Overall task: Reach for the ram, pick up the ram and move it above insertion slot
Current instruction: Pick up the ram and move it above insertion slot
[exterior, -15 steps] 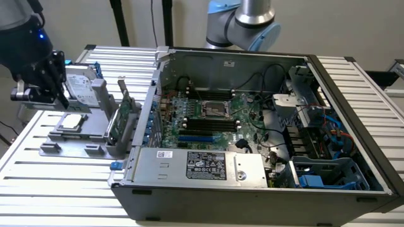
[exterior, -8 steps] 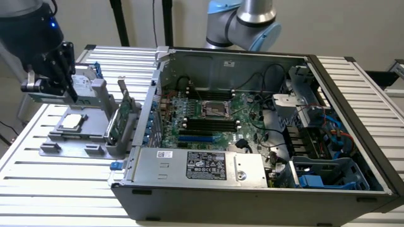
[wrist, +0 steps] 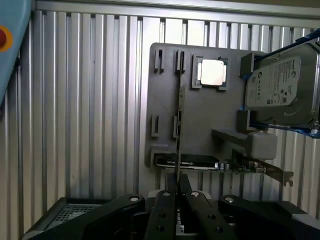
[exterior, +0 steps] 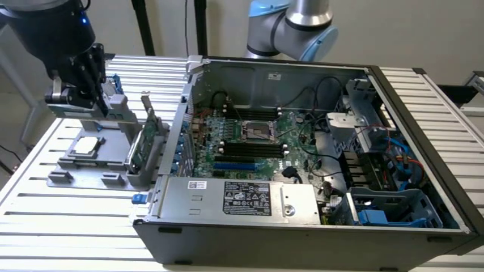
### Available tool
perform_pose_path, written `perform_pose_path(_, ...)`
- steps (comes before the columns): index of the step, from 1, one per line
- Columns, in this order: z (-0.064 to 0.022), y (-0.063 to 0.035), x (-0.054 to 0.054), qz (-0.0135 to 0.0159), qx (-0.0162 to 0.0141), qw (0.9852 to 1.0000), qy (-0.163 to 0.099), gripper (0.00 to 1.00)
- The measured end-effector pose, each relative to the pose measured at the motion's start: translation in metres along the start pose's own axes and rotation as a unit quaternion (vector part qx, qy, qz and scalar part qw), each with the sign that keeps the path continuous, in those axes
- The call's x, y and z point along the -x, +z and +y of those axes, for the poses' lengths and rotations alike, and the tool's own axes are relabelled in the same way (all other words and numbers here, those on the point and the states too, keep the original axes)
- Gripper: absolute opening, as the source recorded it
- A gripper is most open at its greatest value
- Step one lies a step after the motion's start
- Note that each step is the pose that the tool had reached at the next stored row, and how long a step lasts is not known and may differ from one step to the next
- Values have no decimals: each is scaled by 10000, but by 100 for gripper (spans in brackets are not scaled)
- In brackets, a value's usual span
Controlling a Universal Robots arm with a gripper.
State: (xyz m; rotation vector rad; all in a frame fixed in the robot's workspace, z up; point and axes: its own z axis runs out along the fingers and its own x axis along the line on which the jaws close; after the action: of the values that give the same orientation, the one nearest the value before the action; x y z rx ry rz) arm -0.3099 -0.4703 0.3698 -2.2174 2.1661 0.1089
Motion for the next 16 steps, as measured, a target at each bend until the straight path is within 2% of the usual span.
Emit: perform_pose_path(16, -533, -217, 27, -127, -3, 9999, -3, 14)
